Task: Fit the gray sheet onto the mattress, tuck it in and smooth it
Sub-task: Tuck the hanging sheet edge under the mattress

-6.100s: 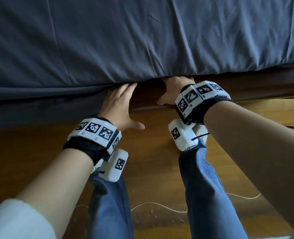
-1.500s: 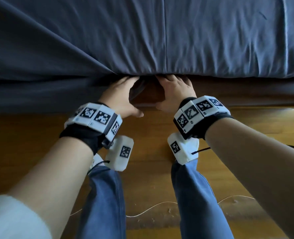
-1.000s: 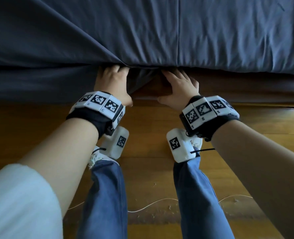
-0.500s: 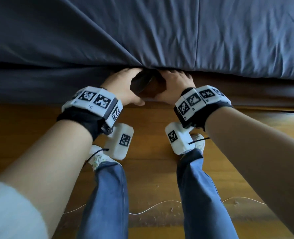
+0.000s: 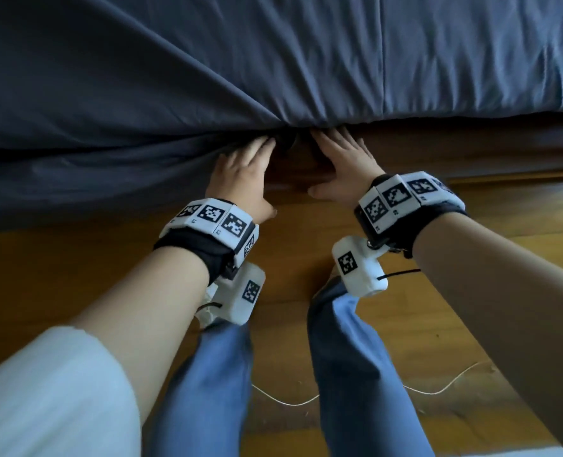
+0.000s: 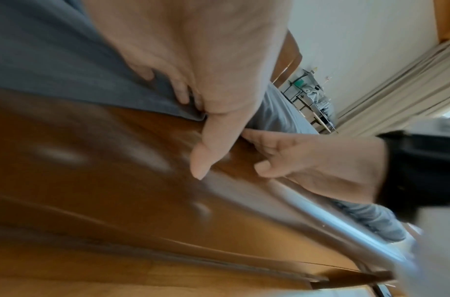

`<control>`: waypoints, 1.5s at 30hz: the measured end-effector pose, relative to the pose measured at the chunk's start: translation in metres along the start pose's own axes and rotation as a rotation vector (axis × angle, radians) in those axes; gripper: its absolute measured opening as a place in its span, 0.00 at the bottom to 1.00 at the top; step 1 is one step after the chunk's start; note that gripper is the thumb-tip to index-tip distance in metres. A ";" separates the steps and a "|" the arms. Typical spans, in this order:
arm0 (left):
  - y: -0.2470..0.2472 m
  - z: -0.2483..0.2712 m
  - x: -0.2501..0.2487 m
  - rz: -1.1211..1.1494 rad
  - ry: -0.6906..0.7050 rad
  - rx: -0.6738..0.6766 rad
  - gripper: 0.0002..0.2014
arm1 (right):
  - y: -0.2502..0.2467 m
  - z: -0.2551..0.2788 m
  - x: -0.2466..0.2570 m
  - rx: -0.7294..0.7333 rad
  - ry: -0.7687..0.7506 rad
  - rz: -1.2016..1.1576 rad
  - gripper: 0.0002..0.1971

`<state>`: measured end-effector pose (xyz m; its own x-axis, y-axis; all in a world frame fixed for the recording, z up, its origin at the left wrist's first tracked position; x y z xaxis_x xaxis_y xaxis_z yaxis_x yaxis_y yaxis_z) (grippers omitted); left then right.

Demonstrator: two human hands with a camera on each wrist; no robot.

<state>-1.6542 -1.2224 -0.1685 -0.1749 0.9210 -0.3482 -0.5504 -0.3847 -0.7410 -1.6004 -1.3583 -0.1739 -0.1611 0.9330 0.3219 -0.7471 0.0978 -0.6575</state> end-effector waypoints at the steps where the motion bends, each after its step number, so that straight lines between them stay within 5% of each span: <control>1: -0.003 -0.003 0.000 -0.018 -0.025 -0.016 0.51 | 0.002 0.006 -0.003 0.016 -0.031 -0.010 0.49; 8: -0.022 -0.032 0.006 -0.064 -0.156 0.032 0.41 | -0.007 0.020 -0.004 -0.076 -0.121 -0.005 0.44; 13: -0.018 -0.040 0.016 -0.033 -0.186 0.241 0.44 | -0.008 -0.003 0.023 -0.137 0.021 0.079 0.42; 20: -0.024 -0.025 0.028 0.126 -0.054 0.102 0.43 | -0.021 -0.023 0.035 0.016 0.264 0.158 0.26; 27: -0.043 0.034 0.044 0.357 -0.017 0.027 0.34 | -0.018 0.000 0.062 0.160 0.279 0.185 0.34; 33: -0.120 0.132 0.106 0.326 -0.193 -0.050 0.11 | -0.052 0.062 0.186 0.059 0.064 0.176 0.15; 36: -0.158 0.182 0.143 0.255 -0.239 -0.069 0.09 | -0.061 0.090 0.257 0.013 -0.002 0.212 0.05; 45: -0.287 0.379 0.291 0.101 -0.331 -0.192 0.14 | -0.046 0.186 0.535 -0.071 -0.174 0.286 0.08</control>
<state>-1.8566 -0.8203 0.1603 -0.4913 0.8360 -0.2442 -0.3594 -0.4500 -0.8175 -1.7727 -0.9283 0.1553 -0.4699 0.8536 0.2246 -0.6100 -0.1302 -0.7816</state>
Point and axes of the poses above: each hand's wrist, its own z-axis away from the middle knuckle, its own y-axis out of the palm, x = y × z, the point moved 7 cm from there along -z, towards the middle knuckle, and after that the axes turned 5 degrees about y, right-handed, at the moved point
